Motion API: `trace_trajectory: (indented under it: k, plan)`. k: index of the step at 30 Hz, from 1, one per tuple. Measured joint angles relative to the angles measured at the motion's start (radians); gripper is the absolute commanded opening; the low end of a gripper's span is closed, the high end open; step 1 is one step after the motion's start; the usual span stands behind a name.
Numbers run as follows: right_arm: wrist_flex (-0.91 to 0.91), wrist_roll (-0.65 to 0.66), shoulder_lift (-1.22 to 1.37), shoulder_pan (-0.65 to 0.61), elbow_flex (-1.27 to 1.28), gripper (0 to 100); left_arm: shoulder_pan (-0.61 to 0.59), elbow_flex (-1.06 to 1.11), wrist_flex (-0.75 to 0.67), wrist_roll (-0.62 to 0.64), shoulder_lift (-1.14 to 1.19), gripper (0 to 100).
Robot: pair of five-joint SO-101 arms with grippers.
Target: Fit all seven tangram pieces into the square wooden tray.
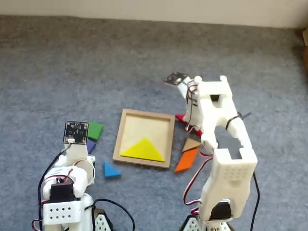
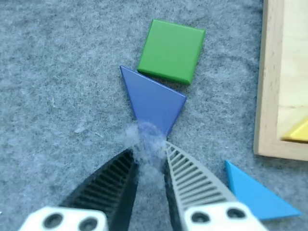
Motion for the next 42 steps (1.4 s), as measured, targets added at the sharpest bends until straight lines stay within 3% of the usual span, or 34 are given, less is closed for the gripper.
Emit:
trace_trajectory:
  k: [10, 13, 31, 42]
  plan:
    - [0.153, 0.000, -0.184, 0.000, 0.000, 20.6, 0.000, 0.000, 0.000, 0.000, 0.000, 8]
    - [0.184, -0.054, -0.253, -0.015, 0.000, 20.6, 0.000, 0.000, 0.000, 0.000, 0.000, 8]
    - [0.204, -0.816, -0.370, -0.445, 0.000, 20.3, 0.000, 0.000, 0.000, 0.000, 0.000, 8]
    - [0.160, -1.115, -0.178, -0.505, 0.000, 20.6, 0.000, 0.000, 0.000, 0.000, 0.000, 8]
